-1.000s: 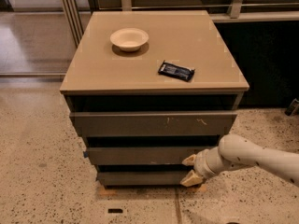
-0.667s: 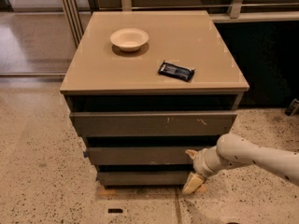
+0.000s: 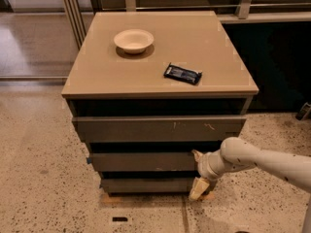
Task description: Open middle drawer
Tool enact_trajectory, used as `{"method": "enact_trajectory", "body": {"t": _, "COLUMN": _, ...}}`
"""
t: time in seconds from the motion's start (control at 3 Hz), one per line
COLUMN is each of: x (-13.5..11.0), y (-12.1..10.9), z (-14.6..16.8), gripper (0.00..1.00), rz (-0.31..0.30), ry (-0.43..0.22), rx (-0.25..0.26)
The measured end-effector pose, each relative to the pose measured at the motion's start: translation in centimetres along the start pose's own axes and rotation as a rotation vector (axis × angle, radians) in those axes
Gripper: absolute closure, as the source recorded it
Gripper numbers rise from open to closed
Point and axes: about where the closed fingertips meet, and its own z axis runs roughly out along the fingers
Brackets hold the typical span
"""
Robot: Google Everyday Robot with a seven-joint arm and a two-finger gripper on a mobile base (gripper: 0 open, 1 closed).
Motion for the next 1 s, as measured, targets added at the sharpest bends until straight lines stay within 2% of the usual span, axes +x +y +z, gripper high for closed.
{"method": "enact_trajectory", "body": {"t": 1.0, "x": -0.42, "y": -0.89, "z": 0.34, "gripper": 0.0, "rz": -0.016, "ry": -0.005, "rx": -0.003}}
